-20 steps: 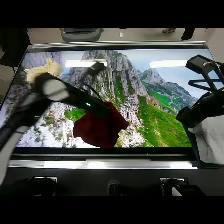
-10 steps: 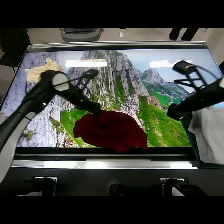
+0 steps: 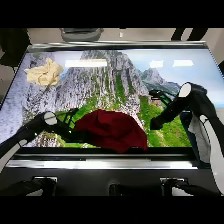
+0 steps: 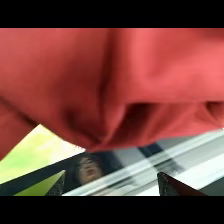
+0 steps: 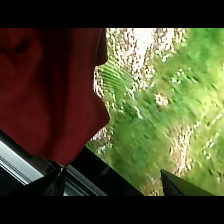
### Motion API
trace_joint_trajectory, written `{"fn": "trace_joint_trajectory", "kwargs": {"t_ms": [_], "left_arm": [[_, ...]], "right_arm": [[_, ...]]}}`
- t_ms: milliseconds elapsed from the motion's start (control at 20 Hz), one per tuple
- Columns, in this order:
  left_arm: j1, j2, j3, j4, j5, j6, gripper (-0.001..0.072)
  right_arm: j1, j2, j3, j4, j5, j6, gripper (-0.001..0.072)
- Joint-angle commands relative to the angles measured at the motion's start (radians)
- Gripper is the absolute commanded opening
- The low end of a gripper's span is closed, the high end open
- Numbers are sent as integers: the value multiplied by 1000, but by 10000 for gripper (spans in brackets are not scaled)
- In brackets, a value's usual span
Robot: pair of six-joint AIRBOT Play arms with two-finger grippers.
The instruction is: Fold the shirts.
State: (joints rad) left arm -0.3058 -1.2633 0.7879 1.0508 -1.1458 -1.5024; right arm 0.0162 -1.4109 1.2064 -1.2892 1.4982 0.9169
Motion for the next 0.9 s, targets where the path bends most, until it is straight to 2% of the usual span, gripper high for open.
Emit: {"fn": "trace_joint_trajectory", "kwargs": {"t_ms": [0,100,150,200,250,350,500,700,750,800,850], "left_arm": [[-18,-29,-98,-103,163,-7,711],[-32,-48,-97,-138,248,-8,708],[-42,-51,-97,-143,291,-8,689],[-50,-51,-97,-148,321,-8,632],[-55,-51,-97,-156,338,-8,619],[-64,-51,-98,-162,359,-21,445],[-66,-51,-98,-161,369,-27,28],[-66,-42,-97,-161,369,-10,30],[-65,-36,-96,-161,368,2,29],[-64,-27,-92,-161,367,13,29],[-62,-12,-82,-154,364,15,29]], "right_arm": [[0,-75,-15,13,-13,-16,718],[0,-95,-16,22,-9,-16,718],[0,-100,-17,24,-8,-16,718],[0,-103,-21,24,-9,-16,718],[0,-103,-32,24,-9,-17,719],[0,-103,-73,46,-18,-29,720],[0,-108,-177,163,-97,-43,720],[0,-151,-247,294,-188,-45,704],[0,-163,-247,322,-191,-39,602],[0,-171,-246,354,-192,-38,268],[0,-171,-244,377,-192,-41,58]]}}
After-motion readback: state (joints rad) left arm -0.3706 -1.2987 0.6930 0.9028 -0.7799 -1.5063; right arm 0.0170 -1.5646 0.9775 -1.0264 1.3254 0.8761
